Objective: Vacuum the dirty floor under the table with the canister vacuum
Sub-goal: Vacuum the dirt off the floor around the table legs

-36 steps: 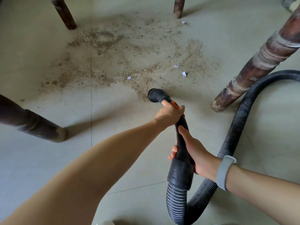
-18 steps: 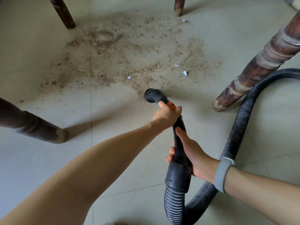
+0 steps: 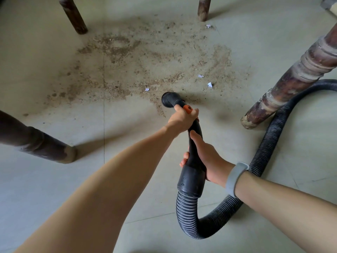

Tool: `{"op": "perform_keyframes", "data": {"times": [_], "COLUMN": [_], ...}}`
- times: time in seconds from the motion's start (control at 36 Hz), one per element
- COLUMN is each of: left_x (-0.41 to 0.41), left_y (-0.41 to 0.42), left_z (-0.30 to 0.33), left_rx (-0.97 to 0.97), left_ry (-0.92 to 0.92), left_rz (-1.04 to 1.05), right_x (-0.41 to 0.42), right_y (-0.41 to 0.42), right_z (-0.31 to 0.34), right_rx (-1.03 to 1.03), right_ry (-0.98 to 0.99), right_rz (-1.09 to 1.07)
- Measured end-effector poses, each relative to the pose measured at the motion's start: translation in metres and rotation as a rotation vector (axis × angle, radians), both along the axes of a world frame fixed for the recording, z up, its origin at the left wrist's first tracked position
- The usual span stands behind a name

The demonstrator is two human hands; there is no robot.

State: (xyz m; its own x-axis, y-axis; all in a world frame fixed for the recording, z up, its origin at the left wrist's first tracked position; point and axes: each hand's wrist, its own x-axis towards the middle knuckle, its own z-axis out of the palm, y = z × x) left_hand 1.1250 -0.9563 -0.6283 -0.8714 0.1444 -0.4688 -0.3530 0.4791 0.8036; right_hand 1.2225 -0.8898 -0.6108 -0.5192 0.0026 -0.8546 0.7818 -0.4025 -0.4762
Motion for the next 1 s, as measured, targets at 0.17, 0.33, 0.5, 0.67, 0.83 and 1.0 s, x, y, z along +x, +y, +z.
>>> {"op": "perform_keyframes", "data": {"times": [0.17, 0.33, 0.5, 0.67, 0.83, 1.0], "left_x": [0.026, 0.051, 0.059, 0.047, 0.034, 0.026], "left_y": [-0.002, -0.002, 0.001, 0.002, -0.007, -0.016], "left_z": [-0.001, -0.003, -0.001, -0.003, -0.005, -0.005], "left_rx": [0.021, -0.003, -0.032, -0.068, -0.095, -0.07], "left_ry": [-0.011, -0.001, -0.06, -0.171, -0.137, -0.081], "left_rz": [0.029, -0.013, 0.006, 0.131, 0.128, 0.118], "right_x": [0.024, 0.051, 0.061, 0.051, 0.037, 0.027], "right_y": [0.01, 0.015, 0.014, 0.008, 0.0, -0.008], "right_z": [0.002, -0.001, -0.002, -0.001, -0.003, -0.005], "right_rx": [-0.002, 0.04, 0.055, 0.041, 0.042, 0.039], "right_ry": [-0.043, -0.051, -0.06, -0.053, -0.042, -0.024], "right_rz": [0.069, 0.126, 0.144, 0.13, 0.141, 0.134]}}
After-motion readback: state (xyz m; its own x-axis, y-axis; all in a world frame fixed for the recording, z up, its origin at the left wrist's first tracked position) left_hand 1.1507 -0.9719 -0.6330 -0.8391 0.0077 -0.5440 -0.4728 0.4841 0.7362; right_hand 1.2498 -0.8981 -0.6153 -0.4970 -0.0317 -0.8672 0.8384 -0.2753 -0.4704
